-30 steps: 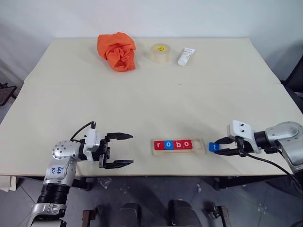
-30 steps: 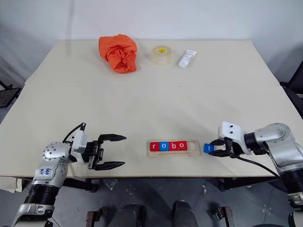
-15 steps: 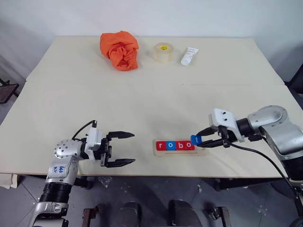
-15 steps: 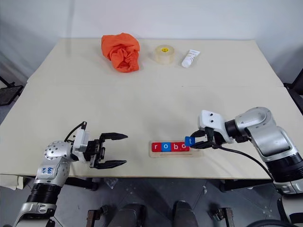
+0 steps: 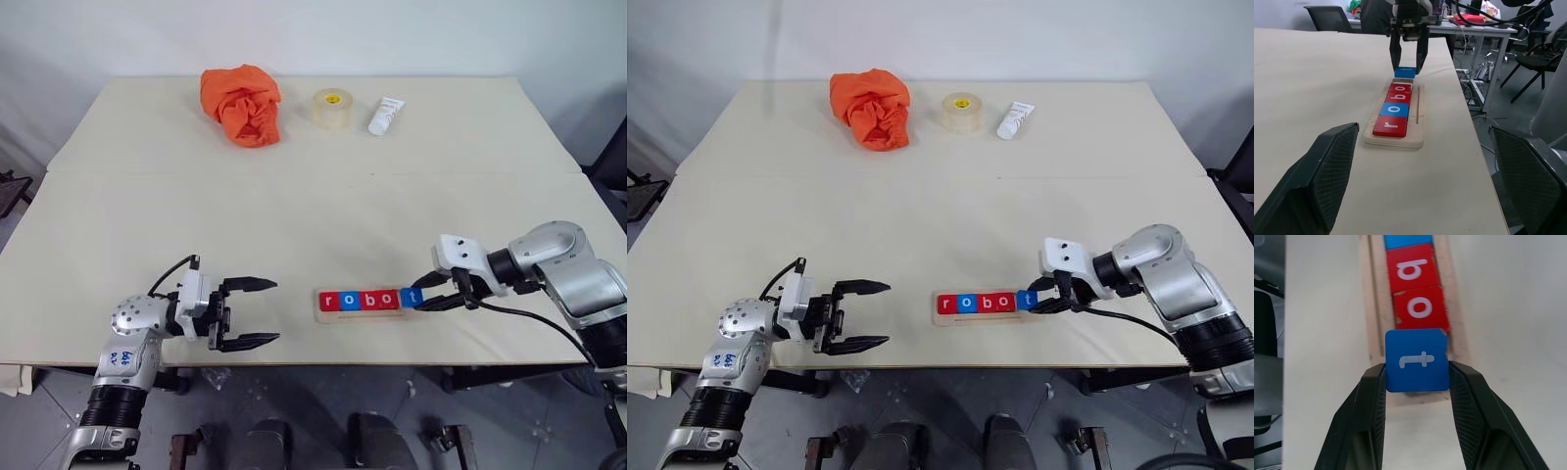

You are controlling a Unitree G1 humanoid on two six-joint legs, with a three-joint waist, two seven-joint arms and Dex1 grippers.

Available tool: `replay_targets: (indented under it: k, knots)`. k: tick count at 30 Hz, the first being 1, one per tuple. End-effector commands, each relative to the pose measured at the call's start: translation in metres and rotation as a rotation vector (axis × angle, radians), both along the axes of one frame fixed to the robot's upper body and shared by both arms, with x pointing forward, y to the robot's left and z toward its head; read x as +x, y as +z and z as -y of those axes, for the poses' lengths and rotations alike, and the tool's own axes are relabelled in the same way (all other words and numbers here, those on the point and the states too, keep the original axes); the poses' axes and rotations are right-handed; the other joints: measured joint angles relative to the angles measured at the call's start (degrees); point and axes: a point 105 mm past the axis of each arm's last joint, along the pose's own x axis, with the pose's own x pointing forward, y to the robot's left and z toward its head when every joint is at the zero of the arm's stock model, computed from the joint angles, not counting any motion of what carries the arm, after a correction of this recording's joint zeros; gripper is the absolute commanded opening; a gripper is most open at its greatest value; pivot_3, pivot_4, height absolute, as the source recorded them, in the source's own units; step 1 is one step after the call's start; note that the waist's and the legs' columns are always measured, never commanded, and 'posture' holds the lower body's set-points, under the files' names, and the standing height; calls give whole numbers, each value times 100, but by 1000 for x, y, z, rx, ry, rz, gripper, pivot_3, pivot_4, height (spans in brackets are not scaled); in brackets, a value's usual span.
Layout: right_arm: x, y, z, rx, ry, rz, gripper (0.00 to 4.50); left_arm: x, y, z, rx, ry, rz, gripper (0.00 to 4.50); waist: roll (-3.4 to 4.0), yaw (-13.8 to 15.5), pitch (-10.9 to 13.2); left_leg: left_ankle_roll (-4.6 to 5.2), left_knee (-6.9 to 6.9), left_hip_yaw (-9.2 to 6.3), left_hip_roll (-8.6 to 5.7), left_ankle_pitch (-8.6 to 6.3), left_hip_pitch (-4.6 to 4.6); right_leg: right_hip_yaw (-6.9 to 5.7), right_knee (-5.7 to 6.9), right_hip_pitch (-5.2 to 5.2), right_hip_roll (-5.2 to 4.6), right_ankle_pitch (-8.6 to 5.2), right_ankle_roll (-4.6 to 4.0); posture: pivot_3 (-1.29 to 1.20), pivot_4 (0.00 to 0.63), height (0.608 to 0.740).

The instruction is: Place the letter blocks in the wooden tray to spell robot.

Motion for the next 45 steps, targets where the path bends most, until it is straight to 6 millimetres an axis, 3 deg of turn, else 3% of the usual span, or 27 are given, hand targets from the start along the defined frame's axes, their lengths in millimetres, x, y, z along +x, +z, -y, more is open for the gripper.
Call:
replay_targets:
  k: [1,6,15,24,27,38,45]
  knots:
    - [3,4,-2,-3,25,24,1456,-3,9,0,-11,-2,46,4500,0,0,0,0,0,0,0,0,0,0,0,0,0,0,0,0,150,740]
    - [2,1,-2,-12,43,10,1456,-2,9,-1,-9,1,45,4500,0,0,0,0,1,0,-1,0,0,-1,0,0,0,0,0,0,150,740]
    - [6,11,2,-22,36,50,4477,-1,9,-2,-8,7,43,4500,0,-10,0,0,1,1,0,0,0,-1,0,0,0,0,0,0,150,740]
    - [9,14,5,25,-35,81,4477,3,8,-2,-7,17,42,4500,0,2,0,0,2,1,0,0,0,-3,1,0,-1,1,0,0,150,740]
    - [1,15,9,53,-39,59,3827,4,8,-2,-7,19,43,4500,0,7,0,0,2,-1,-1,0,0,-4,1,1,-1,1,1,0,150,740]
    - [-13,-4,7,61,-49,-2,18,3,8,-2,-4,14,39,4500,0,-1,0,-1,4,3,2,1,1,-4,4,1,0,2,0,0,150,740]
    - [-6,-10,3,72,-62,5,18,4,9,-2,1,13,41,4500,0,-3,0,-1,8,3,2,1,1,-5,6,2,0,3,0,0,150,740]
